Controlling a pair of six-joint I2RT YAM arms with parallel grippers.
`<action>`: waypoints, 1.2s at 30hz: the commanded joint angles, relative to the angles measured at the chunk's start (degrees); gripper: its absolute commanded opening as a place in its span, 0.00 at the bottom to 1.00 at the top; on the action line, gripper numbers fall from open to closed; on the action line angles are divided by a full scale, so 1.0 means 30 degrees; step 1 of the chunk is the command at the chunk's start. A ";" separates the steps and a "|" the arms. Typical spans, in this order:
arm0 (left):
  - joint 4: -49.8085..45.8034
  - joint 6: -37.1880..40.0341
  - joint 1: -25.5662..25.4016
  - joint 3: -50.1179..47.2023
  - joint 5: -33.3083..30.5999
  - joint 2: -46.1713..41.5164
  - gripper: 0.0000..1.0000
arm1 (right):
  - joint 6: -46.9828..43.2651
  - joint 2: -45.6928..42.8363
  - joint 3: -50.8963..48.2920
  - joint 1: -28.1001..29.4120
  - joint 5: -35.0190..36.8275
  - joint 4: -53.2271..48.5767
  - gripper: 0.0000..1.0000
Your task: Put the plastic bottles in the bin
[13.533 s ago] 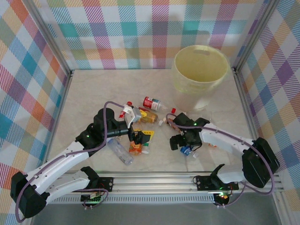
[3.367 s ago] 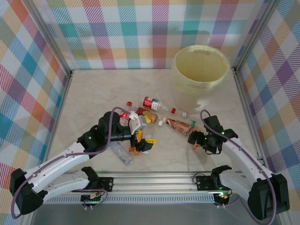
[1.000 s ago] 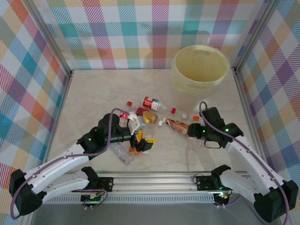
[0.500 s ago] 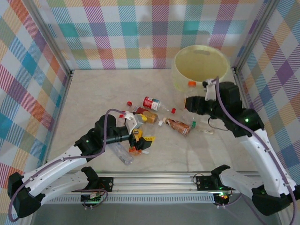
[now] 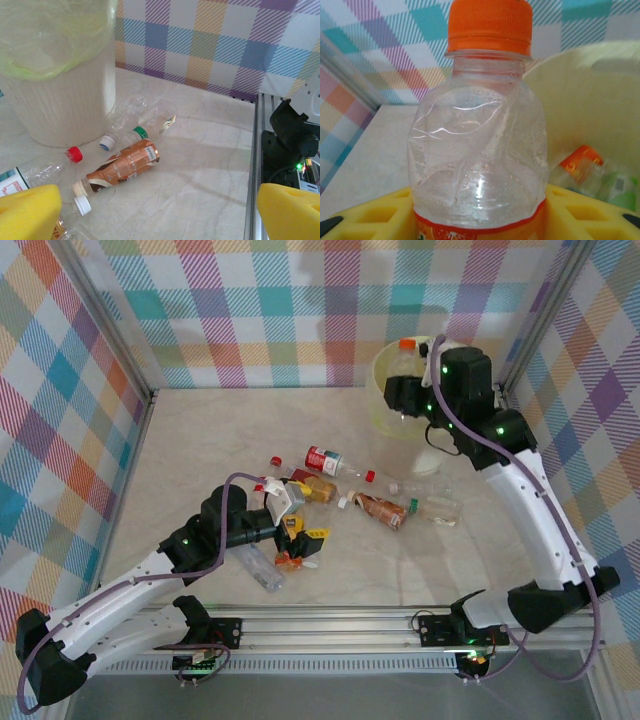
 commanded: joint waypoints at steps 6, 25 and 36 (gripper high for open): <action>-0.0128 0.0467 -0.0271 0.0305 0.0680 0.0348 1.00 | -0.1654 0.3614 0.4584 -0.1211 0.3719 0.1254 0.53; -0.0761 0.0876 -0.0282 0.0771 0.1231 0.0292 1.00 | -0.0378 1.3045 1.3317 -0.4610 0.0761 -0.8057 0.52; -0.1025 0.0941 -0.0294 0.0966 0.1671 0.0515 1.00 | -0.0380 1.4395 1.2795 -0.4595 -0.0657 -0.9820 0.53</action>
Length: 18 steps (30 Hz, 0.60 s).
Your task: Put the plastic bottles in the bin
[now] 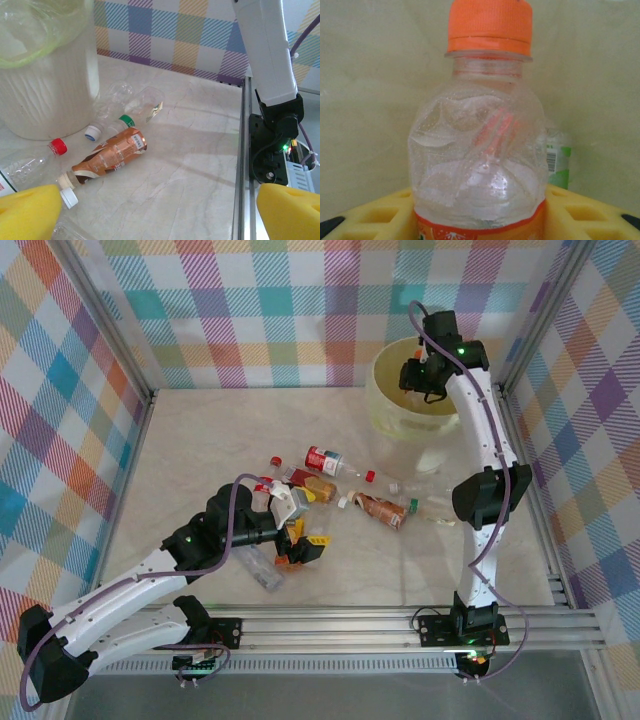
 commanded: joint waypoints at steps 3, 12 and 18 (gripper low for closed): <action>-0.0116 0.0263 -0.0286 0.0791 0.0469 0.0109 1.00 | 0.0195 0.0752 0.0119 -0.0027 -0.0556 -0.1456 0.55; -0.0265 0.0321 -0.0288 0.0878 0.0646 0.0282 1.00 | 0.0530 0.0458 -0.0027 -0.0027 -0.0735 -0.1420 0.65; -0.0297 0.0324 -0.0279 0.0930 0.0732 0.0290 1.00 | 0.0958 -0.0579 -0.0201 -0.0027 -0.1037 -0.1098 0.90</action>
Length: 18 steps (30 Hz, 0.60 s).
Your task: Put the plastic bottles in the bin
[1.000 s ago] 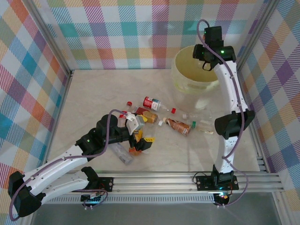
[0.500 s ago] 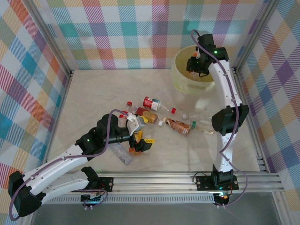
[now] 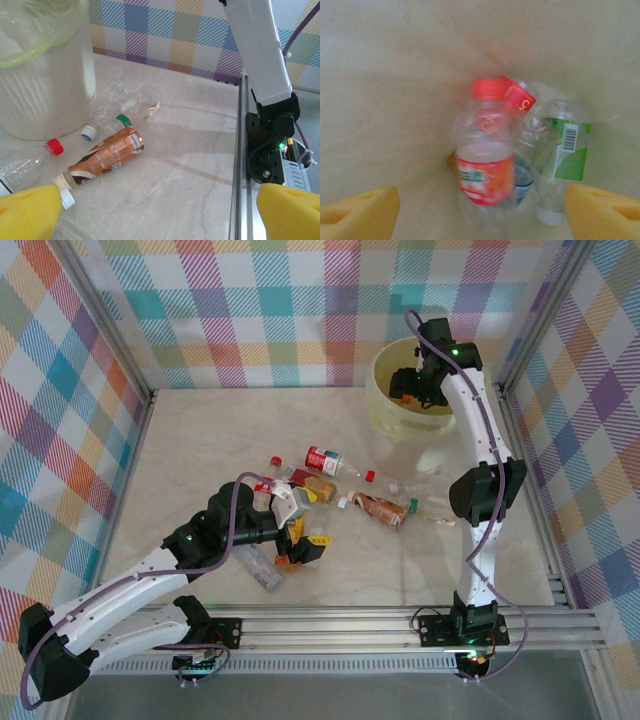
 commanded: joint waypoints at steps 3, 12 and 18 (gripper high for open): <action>-0.0155 0.0288 -0.0272 0.0732 0.0555 0.0032 1.00 | 0.0458 -0.1823 -0.0110 -0.0020 -0.0199 -0.0004 1.00; -0.0245 0.0317 -0.0289 0.0820 0.0726 0.0048 1.00 | 0.2163 -0.4295 -0.0557 0.0009 0.0227 0.0673 1.00; -0.0331 0.0315 -0.0271 0.0861 0.0908 0.0119 1.00 | 0.0053 -0.7612 -0.4453 0.0068 0.0149 0.3076 1.00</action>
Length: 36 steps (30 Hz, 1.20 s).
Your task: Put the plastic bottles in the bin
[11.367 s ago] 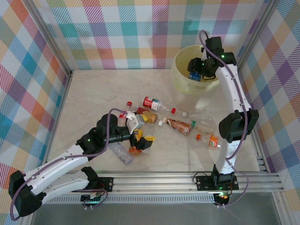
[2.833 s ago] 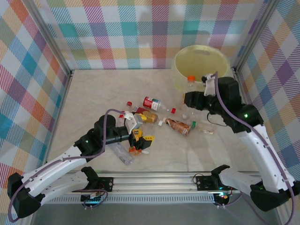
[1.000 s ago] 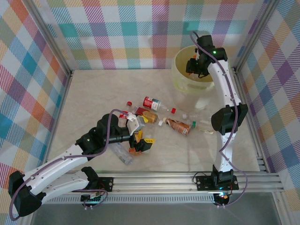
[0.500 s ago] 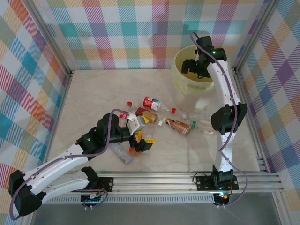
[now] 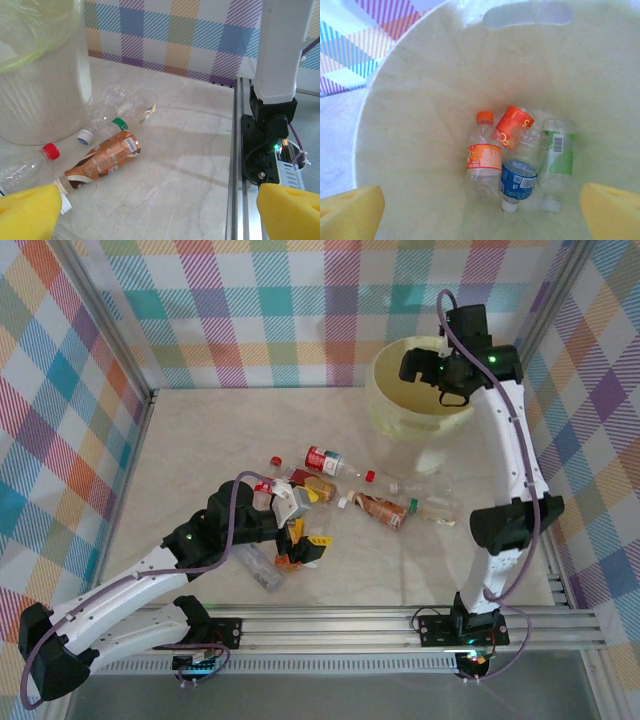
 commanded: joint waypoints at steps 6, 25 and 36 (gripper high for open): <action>-0.0284 0.0314 -0.0293 0.0661 0.0637 0.0057 1.00 | -0.0630 -0.4941 -0.5155 0.0061 -0.0915 0.2506 1.00; -0.0368 0.0223 -0.0315 0.0854 0.1315 0.0290 1.00 | 0.1585 -1.5133 -2.1671 -0.0222 -0.2294 0.4652 1.00; -0.0412 0.0219 -0.0296 0.0857 0.1409 0.0481 1.00 | 0.1521 -1.3104 -2.5394 -0.1733 -0.3995 0.8000 1.00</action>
